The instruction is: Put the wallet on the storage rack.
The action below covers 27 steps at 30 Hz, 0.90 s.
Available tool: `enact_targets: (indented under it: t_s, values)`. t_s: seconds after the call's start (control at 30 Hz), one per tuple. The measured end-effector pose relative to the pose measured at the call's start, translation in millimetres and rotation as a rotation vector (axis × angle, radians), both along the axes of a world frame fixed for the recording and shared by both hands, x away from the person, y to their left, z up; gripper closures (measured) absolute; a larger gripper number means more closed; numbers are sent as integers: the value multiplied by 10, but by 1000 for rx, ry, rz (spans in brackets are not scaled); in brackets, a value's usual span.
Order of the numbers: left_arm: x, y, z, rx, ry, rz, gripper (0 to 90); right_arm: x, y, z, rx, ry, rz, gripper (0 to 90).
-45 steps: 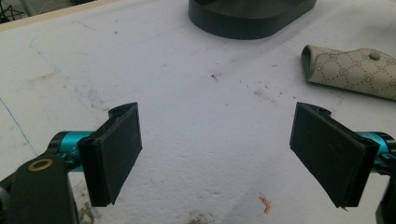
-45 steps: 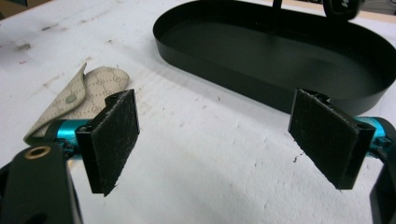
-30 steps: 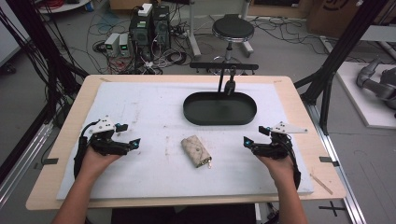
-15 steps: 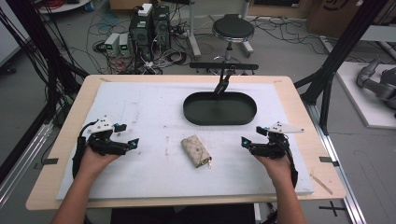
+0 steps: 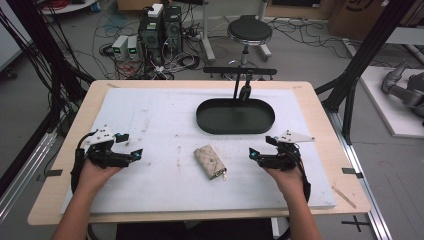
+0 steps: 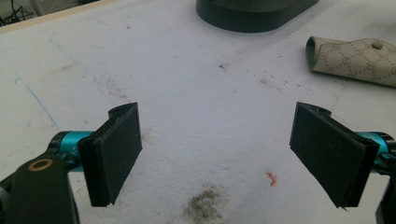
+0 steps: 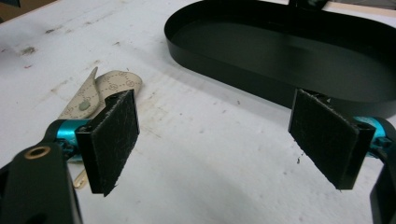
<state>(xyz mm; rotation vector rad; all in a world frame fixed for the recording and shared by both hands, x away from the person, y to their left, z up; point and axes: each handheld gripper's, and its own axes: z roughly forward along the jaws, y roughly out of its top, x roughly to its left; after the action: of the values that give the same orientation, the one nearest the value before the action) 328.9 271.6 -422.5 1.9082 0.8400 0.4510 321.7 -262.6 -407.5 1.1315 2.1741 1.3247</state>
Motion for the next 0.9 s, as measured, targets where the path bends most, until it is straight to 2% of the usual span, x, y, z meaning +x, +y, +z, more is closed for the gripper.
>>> enact_targets:
  t_s: [0.3, 0.9]
  values:
    - [-32, 100, 4, -9, -3, 18, 167, 23, 351, -27, -37, 36, 34, 167]
    - [-47, 114, 7, -6, -7, 19, 167, -15, 1091, -224, -104, 130, 140, 166]
